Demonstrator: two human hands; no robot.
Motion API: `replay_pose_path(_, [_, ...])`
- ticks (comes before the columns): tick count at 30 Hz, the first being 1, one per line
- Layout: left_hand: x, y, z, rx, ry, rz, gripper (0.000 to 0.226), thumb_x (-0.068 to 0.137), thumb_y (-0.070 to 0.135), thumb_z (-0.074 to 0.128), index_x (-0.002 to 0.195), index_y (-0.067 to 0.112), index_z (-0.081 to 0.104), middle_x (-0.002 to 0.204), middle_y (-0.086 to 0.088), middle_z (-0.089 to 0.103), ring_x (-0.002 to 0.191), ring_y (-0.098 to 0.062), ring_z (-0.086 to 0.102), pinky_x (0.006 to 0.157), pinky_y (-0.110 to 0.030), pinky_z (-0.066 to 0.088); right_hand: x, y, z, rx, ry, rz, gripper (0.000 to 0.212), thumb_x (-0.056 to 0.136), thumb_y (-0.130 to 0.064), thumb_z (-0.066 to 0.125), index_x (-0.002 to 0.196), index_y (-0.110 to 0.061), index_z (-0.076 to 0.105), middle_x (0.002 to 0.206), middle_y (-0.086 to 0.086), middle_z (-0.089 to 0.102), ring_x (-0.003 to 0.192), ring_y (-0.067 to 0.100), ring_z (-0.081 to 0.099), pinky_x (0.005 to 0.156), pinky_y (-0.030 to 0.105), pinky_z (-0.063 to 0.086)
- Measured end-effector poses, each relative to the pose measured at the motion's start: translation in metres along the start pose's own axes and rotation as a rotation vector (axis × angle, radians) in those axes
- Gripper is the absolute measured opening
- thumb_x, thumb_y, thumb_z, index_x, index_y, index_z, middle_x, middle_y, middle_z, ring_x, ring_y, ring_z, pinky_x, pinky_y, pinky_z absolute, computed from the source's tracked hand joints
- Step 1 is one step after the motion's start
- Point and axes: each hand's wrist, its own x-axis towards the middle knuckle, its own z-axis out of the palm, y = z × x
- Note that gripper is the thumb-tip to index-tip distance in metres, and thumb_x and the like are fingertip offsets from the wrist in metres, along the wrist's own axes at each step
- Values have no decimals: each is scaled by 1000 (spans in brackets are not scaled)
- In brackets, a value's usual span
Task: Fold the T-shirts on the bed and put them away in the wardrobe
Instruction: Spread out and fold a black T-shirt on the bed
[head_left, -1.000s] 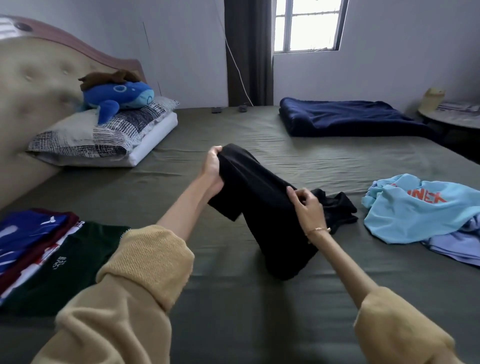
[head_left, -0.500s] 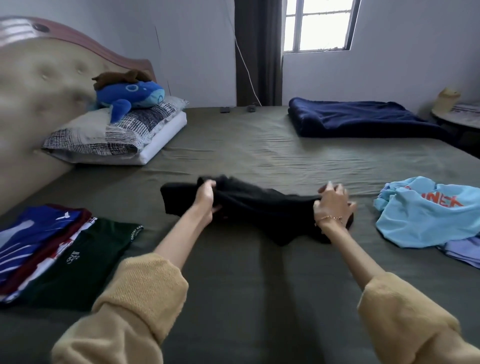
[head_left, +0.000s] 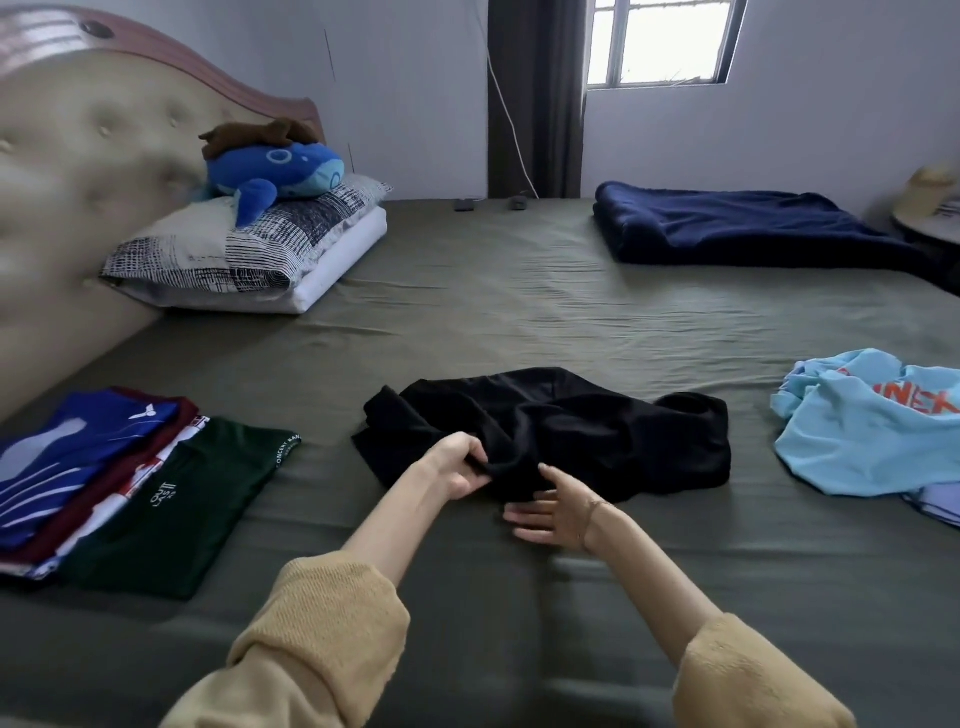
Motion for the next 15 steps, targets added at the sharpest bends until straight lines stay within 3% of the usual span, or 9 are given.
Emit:
replay_pose_path(2, [-8,8,7,-52,-96,62,39,85,-16,17,90,-4,54,94,-17,60,94,-32,55,90,-40,42,1,-5,10,266,-54,-51,36,96,-36,47,119,-11,35,124,27,50,115,41,53,86,51,44])
replay_pose_path(3, [-10,13,11,-81,-131,96,38,86,-15,18,91,-5,54,95,-18,60,93,-32,56,91,-41,42,2,-10,12,364,-67,-94,34,96,-33,48,121,-13,39,126,26,47,117,42,50,88,52,41])
replay_pose_path(5, [-13,25,18,-132,-162,160,33,89,-13,20,89,-5,53,92,-18,60,84,-29,57,98,-42,41,14,-24,4,566,-12,-210,26,96,-20,48,120,-12,47,125,21,48,107,38,54,87,47,45])
replay_pose_path(7, [-13,41,19,-188,-129,244,32,90,-13,22,84,-3,51,87,-15,57,79,-27,55,103,-44,38,26,-41,-17,713,134,-361,23,92,-6,53,114,-9,52,123,16,53,87,27,60,61,31,57])
replay_pose_path(8, [-11,50,17,-215,-105,286,31,90,-13,22,83,-2,51,86,-14,56,78,-27,55,103,-45,37,28,-48,-30,729,214,-426,28,88,-3,57,114,-10,50,117,13,56,77,22,62,45,25,52])
replay_pose_path(9, [-9,58,14,-234,-87,322,31,91,-13,22,83,-1,50,87,-14,56,82,-29,55,105,-46,36,26,-57,-41,733,246,-479,34,86,-3,61,116,-11,47,109,9,60,69,19,63,40,22,49])
replay_pose_path(11, [-6,74,9,-257,-85,365,30,91,-12,22,88,0,49,99,-17,56,105,-37,54,105,-47,34,16,-79,-56,709,262,-598,23,87,-5,60,105,-13,47,82,-2,67,63,10,61,45,17,49])
replay_pose_path(13, [-6,89,9,-274,-98,390,29,93,-11,23,98,-2,50,117,-22,51,127,-37,44,100,-45,34,-3,-99,-53,671,286,-657,28,87,-9,62,101,-19,40,63,-3,62,49,2,55,44,12,44])
replay_pose_path(15, [-9,104,15,-295,-111,443,34,93,-11,22,116,-5,48,130,-26,47,132,-37,40,101,-44,35,-24,-120,-45,747,343,-772,49,83,-5,64,115,-23,32,93,5,63,48,0,57,42,12,41])
